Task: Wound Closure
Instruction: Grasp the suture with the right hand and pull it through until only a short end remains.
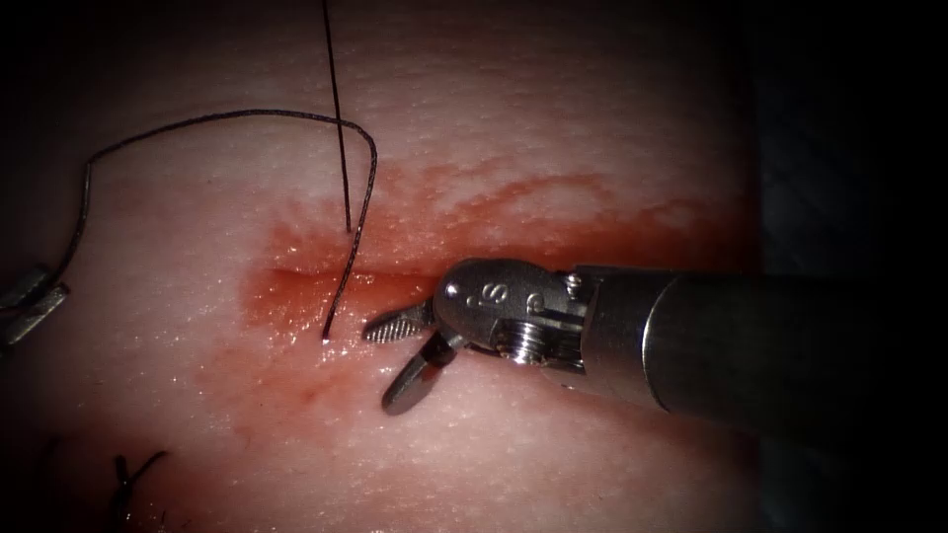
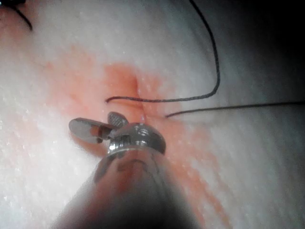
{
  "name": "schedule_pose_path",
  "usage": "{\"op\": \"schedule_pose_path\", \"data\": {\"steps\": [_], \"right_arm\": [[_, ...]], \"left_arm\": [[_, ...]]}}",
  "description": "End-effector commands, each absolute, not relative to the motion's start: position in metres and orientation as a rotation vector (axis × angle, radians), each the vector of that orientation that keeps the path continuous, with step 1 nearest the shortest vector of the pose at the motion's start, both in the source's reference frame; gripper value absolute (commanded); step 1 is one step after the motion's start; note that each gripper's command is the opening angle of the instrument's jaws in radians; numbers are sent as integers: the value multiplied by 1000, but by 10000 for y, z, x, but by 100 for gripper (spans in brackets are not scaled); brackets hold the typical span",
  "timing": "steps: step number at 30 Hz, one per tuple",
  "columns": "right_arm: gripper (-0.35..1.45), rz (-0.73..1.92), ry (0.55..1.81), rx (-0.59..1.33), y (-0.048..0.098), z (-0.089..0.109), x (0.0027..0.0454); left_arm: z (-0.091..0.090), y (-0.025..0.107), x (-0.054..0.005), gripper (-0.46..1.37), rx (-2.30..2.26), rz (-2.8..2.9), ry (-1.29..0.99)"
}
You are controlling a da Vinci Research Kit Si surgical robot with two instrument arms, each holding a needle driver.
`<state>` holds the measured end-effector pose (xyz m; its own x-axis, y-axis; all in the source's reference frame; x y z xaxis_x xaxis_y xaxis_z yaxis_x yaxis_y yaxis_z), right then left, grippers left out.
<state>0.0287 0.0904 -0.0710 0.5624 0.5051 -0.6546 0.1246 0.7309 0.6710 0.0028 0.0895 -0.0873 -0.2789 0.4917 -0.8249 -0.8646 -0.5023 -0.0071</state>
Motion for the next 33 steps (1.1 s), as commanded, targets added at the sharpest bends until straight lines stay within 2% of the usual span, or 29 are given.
{"op": "schedule_pose_path", "data": {"steps": [1, 8, 15, 23, 33], "right_arm": [[101, 254, 965, 742, 904, -710, 286], [102, 437, 923, 778, 899, -714, 276], [113, 656, 992, 732, 895, -707, 274], [114, 749, 983, 691, 889, -686, 282], [113, 889, 1047, 625, 904, -662, 301]], "left_arm": [[-876, 896, 29, -35, -1022, 1898, 565], [-887, 901, 31, -35, -1044, 1875, 571], [-899, 905, 32, -35, -1055, 1862, 585], [-914, 910, 32, -35, -1081, 1847, 606], [-927, 913, 29, -35, -1103, 1830, 621]]}}
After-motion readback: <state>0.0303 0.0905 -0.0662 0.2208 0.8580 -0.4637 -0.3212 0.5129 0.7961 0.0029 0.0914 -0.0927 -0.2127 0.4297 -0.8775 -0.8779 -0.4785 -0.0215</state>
